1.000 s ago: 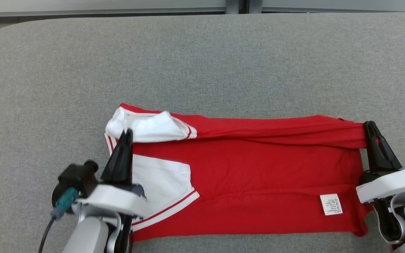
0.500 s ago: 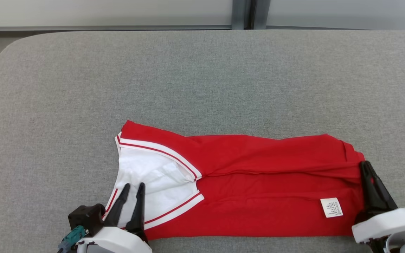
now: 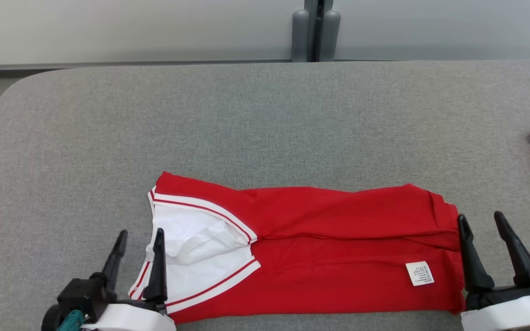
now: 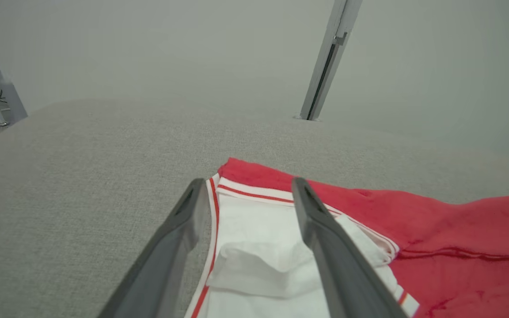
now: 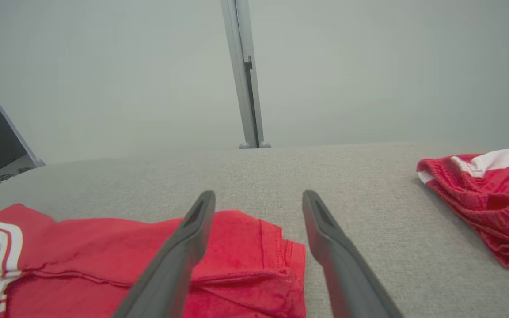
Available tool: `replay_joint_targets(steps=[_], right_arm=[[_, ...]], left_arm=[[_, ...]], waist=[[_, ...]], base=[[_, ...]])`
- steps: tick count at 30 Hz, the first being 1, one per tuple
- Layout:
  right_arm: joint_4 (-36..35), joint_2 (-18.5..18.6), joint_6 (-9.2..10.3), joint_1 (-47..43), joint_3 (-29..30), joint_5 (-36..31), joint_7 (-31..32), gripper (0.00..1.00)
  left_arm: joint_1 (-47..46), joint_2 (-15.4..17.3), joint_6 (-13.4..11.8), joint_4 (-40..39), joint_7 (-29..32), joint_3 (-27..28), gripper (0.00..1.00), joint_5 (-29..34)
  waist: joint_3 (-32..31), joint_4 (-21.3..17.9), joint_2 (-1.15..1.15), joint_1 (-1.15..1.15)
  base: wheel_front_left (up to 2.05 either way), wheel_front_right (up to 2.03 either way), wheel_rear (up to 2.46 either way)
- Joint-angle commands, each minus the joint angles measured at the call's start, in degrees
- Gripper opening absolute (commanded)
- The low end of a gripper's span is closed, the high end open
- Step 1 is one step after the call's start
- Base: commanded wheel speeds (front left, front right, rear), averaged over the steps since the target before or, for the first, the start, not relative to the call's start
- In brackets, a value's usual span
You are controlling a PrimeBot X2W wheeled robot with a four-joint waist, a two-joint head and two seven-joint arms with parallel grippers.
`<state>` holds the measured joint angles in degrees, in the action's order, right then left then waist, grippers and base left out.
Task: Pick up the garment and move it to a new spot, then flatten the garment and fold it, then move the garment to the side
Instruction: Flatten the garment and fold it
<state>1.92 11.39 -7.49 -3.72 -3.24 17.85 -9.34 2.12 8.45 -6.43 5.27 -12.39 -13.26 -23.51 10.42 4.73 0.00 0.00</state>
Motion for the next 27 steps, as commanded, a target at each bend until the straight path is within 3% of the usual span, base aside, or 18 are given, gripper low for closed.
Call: replay_joint_targets(steps=[1,8,15,27], right_arm=[[-1.09,-0.33,0.01,-0.56,0.31,-0.49,0.15,1.00],[-7.01,-1.97,0.01,-1.15,1.06,-4.23,2.62,1.00],[-8.12,-2.93,0.01,-3.93,0.27,-5.12,4.65,1.00],[-8.10,-3.58,0.01,-5.29,0.49,-5.66,6.32,1.00]], left_arm=[[-0.25,0.64,-0.64,-0.84,-0.71,0.57,1.00,0.94],[0.41,1.69,-2.06,-5.24,-2.47,2.29,1.00,4.24],[2.73,2.99,-2.43,-5.57,-2.60,2.69,1.00,5.47],[3.67,4.31,-2.67,-4.57,-0.40,1.92,1.00,5.42]], waist=[[-0.91,-0.43,0.00,0.00],[-4.52,-1.51,0.00,0.00],[-7.88,-2.04,0.00,0.00],[-8.26,-2.40,0.00,0.00]], base=[[0.00,0.00,0.00],[0.00,0.00,0.00],[0.00,0.00,0.00],[0.00,0.00,0.00]])
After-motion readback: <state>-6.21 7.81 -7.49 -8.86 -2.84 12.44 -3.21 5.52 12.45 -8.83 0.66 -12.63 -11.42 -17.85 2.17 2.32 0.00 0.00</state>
